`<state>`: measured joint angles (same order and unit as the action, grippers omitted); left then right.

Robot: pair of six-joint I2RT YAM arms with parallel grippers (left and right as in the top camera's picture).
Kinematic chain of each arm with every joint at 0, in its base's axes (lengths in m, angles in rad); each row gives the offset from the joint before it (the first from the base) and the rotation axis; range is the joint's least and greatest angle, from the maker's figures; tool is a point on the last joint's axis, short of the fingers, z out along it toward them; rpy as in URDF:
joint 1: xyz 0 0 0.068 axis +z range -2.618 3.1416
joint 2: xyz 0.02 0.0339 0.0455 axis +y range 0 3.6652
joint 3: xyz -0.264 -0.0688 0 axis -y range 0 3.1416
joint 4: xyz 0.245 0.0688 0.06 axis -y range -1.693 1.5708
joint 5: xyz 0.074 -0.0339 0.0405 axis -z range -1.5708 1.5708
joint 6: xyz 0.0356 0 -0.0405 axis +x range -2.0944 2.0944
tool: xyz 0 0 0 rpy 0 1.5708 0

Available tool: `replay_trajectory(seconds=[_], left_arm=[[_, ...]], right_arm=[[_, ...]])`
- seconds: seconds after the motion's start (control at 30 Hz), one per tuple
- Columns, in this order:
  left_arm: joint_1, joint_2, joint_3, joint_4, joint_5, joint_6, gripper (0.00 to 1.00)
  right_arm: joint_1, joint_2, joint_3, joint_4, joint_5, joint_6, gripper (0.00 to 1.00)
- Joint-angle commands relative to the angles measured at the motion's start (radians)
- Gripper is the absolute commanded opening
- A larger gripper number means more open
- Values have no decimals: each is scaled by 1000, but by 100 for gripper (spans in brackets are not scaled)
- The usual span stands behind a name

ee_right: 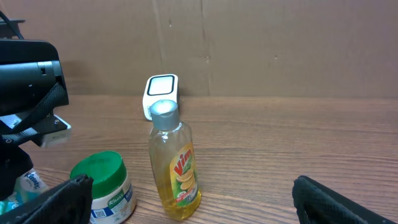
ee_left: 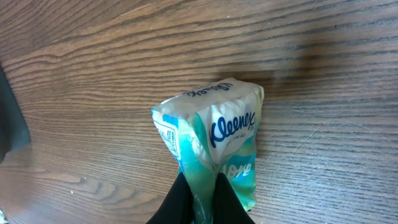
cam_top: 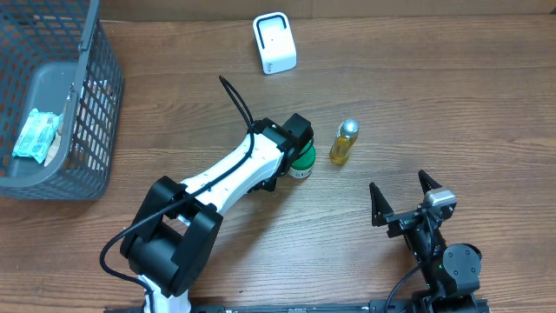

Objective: Scan the item barcode

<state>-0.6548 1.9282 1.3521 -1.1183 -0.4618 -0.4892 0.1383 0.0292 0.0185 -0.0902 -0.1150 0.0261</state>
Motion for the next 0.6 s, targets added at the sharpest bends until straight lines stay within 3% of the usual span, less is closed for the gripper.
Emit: replay_trajectory(seconds=[0.0,0.57], left_arm=[[-10,-19,-2,4,-29,11,4],[-60,-19,-2,5,-28,9,4]], right_arm=[[0,-2,-5,6,9,2,100],[0,-2,-5,6,9,3,100]])
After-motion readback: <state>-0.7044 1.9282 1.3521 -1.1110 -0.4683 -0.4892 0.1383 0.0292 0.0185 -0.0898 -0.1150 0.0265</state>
